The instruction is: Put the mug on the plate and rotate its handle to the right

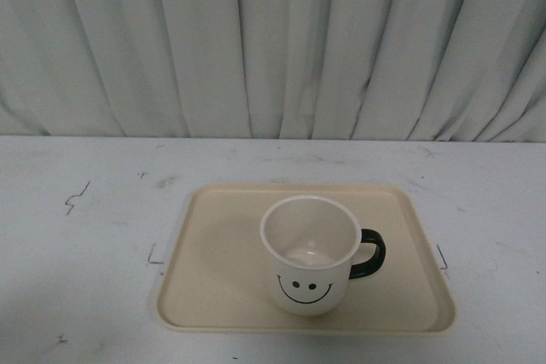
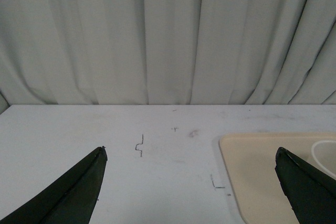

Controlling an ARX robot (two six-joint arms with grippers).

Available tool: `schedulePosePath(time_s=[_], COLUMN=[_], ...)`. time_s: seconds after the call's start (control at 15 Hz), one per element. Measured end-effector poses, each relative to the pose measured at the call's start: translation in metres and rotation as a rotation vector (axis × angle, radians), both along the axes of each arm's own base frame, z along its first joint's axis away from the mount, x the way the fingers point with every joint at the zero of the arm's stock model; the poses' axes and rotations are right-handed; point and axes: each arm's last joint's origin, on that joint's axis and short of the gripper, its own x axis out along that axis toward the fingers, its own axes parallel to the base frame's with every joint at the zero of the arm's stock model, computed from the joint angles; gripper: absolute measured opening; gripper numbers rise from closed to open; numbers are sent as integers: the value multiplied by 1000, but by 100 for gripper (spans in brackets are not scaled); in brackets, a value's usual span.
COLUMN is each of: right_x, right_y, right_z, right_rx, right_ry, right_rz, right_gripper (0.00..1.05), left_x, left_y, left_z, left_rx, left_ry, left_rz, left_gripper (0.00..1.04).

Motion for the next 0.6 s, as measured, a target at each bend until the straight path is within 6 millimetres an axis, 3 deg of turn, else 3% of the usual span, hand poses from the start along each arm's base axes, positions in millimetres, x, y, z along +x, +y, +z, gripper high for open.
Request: schedulePosePath(time_s=[0.2,0.47,0.6], right_x=[0,0,0], right_y=[0,0,0], right_z=[0,0,0], right_rx=[0,1,3], right_ry=[0,0,0], right_rz=[0,0,0], right_gripper=[52,100,98], left_x=[0,0,0], left_y=[0,0,0], left_z=[0,0,0], left_rx=[0,0,0], left_ry=[0,0,0], left_rz=[0,0,0], left_gripper=[98,98,98])
